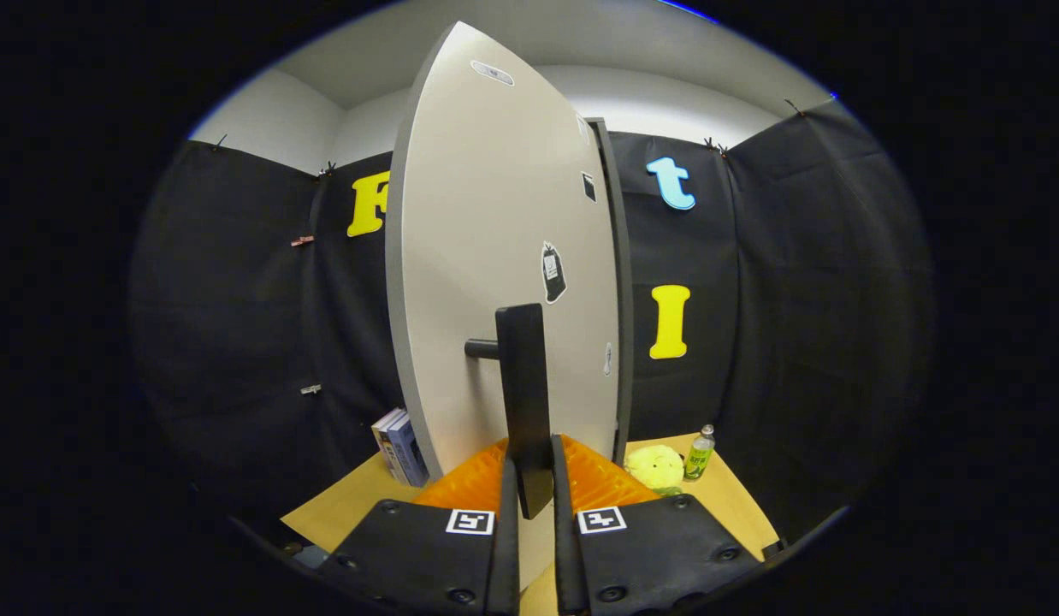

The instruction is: Open the shoe cabinet door, grab the shoes and put them into the shoe cabinet, then close the shoe cabinet door.

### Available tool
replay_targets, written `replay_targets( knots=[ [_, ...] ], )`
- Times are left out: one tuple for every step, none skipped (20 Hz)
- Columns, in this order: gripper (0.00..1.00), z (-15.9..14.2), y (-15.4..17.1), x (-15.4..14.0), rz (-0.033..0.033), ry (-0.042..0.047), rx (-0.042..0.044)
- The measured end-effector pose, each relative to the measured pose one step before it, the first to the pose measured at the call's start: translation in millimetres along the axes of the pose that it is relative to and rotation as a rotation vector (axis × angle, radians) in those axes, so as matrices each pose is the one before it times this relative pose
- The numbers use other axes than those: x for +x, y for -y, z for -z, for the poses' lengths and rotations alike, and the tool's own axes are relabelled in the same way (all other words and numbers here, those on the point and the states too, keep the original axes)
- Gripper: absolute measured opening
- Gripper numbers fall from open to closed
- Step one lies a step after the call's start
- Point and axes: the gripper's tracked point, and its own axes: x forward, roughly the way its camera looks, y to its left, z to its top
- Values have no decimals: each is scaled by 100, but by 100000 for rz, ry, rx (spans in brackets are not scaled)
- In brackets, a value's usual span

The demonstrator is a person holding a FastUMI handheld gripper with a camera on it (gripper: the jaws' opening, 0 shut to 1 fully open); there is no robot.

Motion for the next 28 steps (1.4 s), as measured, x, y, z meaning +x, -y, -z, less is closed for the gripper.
replay_targets(
  knots=[
    [21, -137, 782, -152, 1587, -221, -187],
    [20, -103, 664, -102, 1722, -261, 531],
    [20, 1, 683, -171, 1752, -150, 673],
    [20, -109, 714, -118, 1527, 130, 269],
    [20, -25, 591, -68, 1235, -185, -293],
    [20, -95, 577, -72, 658, -322, -526],
    [20, -112, 589, -41, 389, -345, -81],
    [19, -112, 501, -125, 317, -248, 560],
    [18, -84, 328, -142, 456, 22, 565],
    [16, -26, 487, 7, 546, 1, -14],
    [15, -41, 470, -148, 271, -191, 66],
    [15, -9, 370, -51, 10, -174, 467],
    [15, -132, 325, -74, -3, 180, 646],
    [15, -76, 313, -80, 216, 162, 286],
    [15, -35, 397, -20, 759, 280, -234],
    [15, -93, 501, 31, 1048, 338, -386],
    [15, 18, 490, -101, 1313, 451, -35],
    [15, -128, 312, 37, 1487, 469, 129],
    [15, -239, 590, 23, 1648, 792, 92],
    [15, -200, 167, 120, 157, 515, 444],
    [15, 165, -514, -14, -708, 441, 842],
    [15, 65, -142, -18, -566, -96, 272],
    [15, -39, 99, -108, -172, -6, -43],
    [15, -83, 169, -110, 646, 171, -448],
    [15, -65, 504, -131, 1276, 309, -802],
    [15, -122, 76, -71, 1074, 181, -653],
    [15, 31, -192, 29, 623, 28, 18],
    [15, 57, -87, -22, 64, -450, 425]
  ],
)
